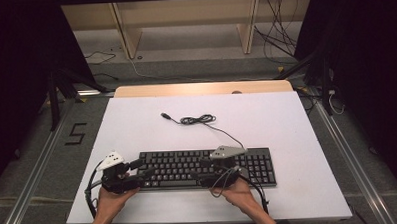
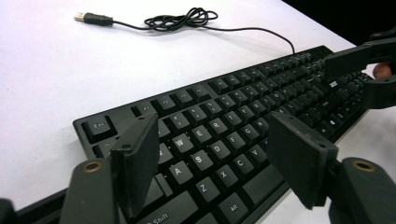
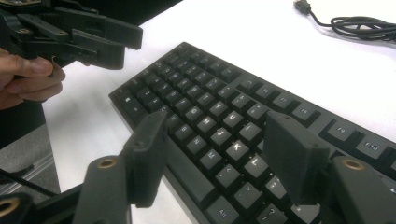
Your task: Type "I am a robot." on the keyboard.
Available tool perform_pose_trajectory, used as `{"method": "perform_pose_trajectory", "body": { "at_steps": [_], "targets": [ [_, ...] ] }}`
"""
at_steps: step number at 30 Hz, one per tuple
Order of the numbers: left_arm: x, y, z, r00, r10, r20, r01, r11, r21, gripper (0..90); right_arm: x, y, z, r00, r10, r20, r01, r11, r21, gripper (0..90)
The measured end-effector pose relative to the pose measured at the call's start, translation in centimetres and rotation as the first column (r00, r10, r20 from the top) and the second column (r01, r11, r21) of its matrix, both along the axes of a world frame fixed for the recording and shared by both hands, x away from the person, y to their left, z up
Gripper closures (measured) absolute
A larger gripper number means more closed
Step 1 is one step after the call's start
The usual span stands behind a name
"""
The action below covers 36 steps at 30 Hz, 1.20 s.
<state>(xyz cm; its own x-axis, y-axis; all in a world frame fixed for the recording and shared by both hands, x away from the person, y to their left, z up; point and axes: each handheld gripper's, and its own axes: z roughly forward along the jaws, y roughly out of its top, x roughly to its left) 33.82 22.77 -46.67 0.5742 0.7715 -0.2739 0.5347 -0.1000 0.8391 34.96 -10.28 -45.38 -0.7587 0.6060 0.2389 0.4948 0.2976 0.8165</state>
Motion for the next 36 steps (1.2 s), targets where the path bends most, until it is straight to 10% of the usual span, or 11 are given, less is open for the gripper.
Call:
{"method": "perform_pose_trajectory", "body": {
  "at_steps": [27, 36],
  "targets": [
    [1.6, -0.2, -1.5, 0.9958, 0.016, -0.09, -0.004, 0.9912, 0.132, 87.1, -0.1, -0.3, 0.1, 0.9999, -0.011, 0.011, 0.011, 1.0, -0.001, 34.5],
    [1.7, -0.7, -1.8, 0.9947, -0.003, -0.103, 0.019, 0.988, 0.153, 88.9, -0.2, -0.3, 0.1, 0.9998, -0.013, 0.012, 0.013, 1.0, 0.002, 33.8]
  ]
}}
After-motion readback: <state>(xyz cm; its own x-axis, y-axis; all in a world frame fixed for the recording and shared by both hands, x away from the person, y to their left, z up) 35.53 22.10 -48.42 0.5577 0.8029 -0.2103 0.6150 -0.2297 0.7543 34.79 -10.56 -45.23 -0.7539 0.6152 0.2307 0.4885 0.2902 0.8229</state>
